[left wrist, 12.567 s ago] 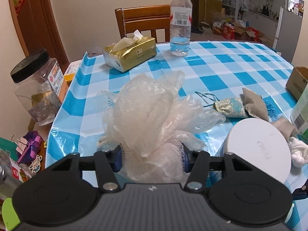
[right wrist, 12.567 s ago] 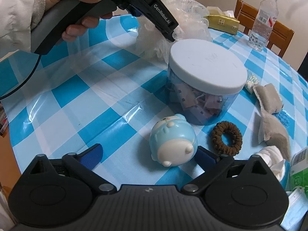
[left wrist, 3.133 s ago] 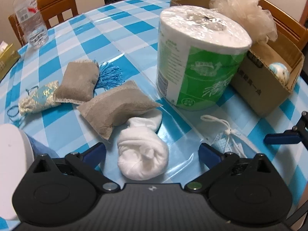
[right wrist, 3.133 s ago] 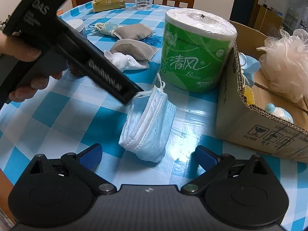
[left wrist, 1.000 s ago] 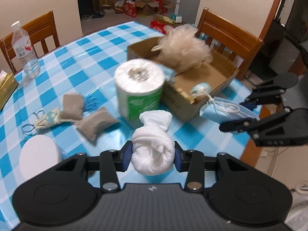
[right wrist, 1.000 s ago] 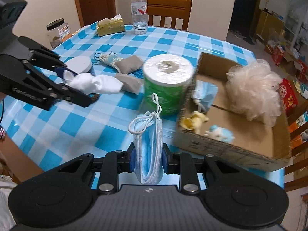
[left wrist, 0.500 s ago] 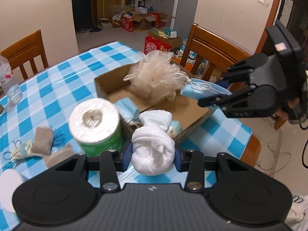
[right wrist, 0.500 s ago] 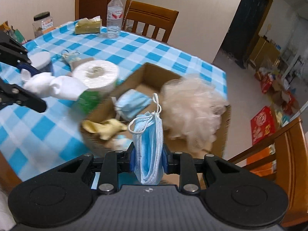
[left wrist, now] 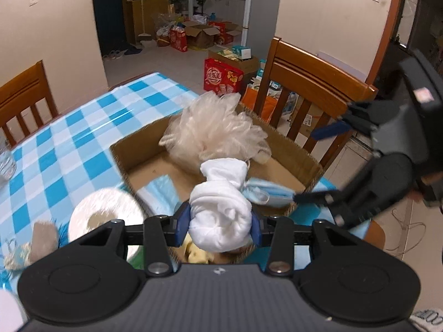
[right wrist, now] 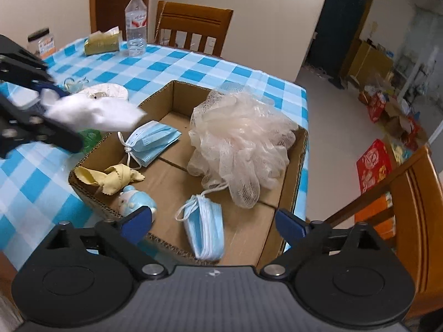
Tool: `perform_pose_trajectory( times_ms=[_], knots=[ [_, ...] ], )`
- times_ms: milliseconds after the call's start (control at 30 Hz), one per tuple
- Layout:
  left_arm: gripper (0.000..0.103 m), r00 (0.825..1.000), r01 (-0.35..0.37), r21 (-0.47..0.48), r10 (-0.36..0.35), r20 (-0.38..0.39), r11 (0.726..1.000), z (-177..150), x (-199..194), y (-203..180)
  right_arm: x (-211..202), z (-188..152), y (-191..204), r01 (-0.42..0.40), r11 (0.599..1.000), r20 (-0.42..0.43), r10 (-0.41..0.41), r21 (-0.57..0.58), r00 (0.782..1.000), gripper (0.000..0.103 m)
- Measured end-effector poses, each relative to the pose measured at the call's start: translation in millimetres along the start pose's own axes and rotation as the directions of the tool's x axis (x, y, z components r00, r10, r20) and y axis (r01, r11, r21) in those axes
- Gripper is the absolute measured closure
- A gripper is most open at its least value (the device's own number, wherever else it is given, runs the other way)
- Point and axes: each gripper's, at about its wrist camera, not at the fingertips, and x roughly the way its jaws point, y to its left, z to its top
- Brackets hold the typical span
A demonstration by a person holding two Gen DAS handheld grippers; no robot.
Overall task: Organize soft objects
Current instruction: 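Carry the sock and mask over the box and open both tools, then withdraw both open tools from the box back over the table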
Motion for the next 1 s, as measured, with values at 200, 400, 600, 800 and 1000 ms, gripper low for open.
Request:
perform_pose_trajectory(
  times_ms=[200,400,600,800,1000],
  knots=[
    [0.052,0.999,-0.03,0.038,0.029,0.036,0.999,22.5,21.6,-7.8,-15.1,-12.8,-1.0,-0.001,0.999,0.007,0.0,0.051,1.0,0.002],
    [0.01,0.997,-0.061,0.064,0.058,0.047,0.996,20.5,35.5,-13.6,-31.0,-21.9,-3.3,0.0,0.995,0.028,-0.003,0.1,1.0,0.0],
    [0.005,0.997,-0.068,0.052,0.067,0.031,0.996,5.6,33.1,-17.2,-38.7,-26.3,-2.0,-0.003,0.99,0.047,-0.004,0.139,0.999,0.0],
    [0.004,0.997,-0.072,0.058,0.071,0.035,0.996,-6.4,23.9,-21.9,-35.7,-23.2,1.0,-0.001,0.986,0.049,-0.008,0.167,0.999,0.0],
    [0.005,0.996,-0.078,-0.003,0.078,0.045,0.997,-16.0,13.4,-18.8,-33.5,-19.1,8.3,-0.009,0.98,0.058,-0.003,0.199,0.998,0.0]
  ],
)
